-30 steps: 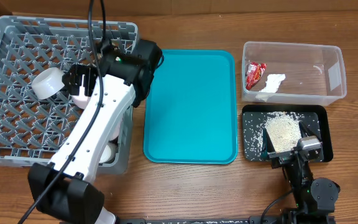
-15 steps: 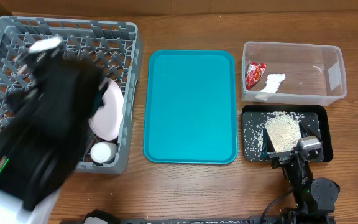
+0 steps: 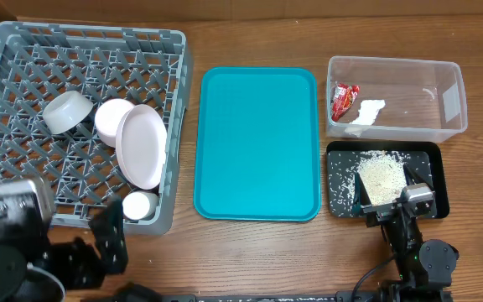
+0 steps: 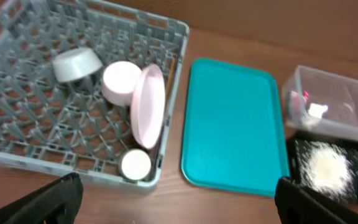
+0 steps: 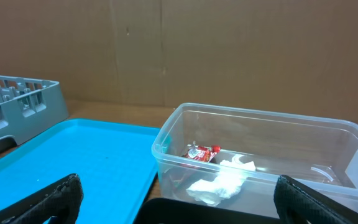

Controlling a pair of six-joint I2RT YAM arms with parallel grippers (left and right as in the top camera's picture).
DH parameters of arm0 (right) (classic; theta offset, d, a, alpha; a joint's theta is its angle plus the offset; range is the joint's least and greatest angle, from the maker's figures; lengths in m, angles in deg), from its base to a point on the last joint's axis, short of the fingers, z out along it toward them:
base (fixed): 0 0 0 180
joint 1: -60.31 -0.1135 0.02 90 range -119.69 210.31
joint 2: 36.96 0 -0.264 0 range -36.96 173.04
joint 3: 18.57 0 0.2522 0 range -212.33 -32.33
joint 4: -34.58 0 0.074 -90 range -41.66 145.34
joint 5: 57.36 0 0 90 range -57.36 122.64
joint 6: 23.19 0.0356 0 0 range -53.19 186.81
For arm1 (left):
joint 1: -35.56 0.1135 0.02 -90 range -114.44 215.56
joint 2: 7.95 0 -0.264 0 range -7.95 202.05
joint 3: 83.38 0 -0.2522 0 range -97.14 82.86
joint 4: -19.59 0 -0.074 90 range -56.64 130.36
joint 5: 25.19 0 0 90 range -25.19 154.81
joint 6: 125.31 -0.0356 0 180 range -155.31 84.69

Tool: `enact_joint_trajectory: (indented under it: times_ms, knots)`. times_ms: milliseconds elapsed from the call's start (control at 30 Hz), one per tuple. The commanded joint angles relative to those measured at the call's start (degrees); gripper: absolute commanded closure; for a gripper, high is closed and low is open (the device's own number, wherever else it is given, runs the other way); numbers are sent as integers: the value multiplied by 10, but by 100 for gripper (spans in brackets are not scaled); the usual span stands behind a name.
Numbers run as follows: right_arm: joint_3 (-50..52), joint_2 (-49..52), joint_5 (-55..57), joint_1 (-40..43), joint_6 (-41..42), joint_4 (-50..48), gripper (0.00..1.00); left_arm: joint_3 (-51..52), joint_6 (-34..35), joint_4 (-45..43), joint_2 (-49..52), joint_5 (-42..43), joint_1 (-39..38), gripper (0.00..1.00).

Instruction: Sort waste into correct bins and load items into the dishwasher

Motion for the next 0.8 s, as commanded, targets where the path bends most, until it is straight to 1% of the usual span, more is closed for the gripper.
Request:
enact_joint_trajectory:
  times_ms: [0, 67, 200, 300, 433, 533, 633, 767]
  knots:
    - [6, -6, -1, 4, 0, -3, 0, -1, 6, -5, -6, 37, -4, 0]
    - [6, -6, -1, 4, 0, -3, 0, 11, 12, -38, -6, 34, -4, 0]
    - [6, -6, -1, 4, 0, -3, 0, 82, 1, -156, -11, 9, -15, 0]
    - [6, -6, -1, 4, 0, -3, 0, 163, -50, -263, -24, 18, -14, 0]
    - [6, -6, -1, 4, 0, -3, 0, 321, -165, -454, -68, 80, -14, 0]
    - [6, -6, -1, 4, 0, -3, 0, 455, -229, -591, -111, 118, -14, 0]
    - [6, -6, -1, 4, 0, -3, 0, 567, -248, -690, -150, 129, -14, 0]
    - [6, -6, -1, 4, 0, -3, 0, 713, -248, -802, -221, 138, -9, 0]
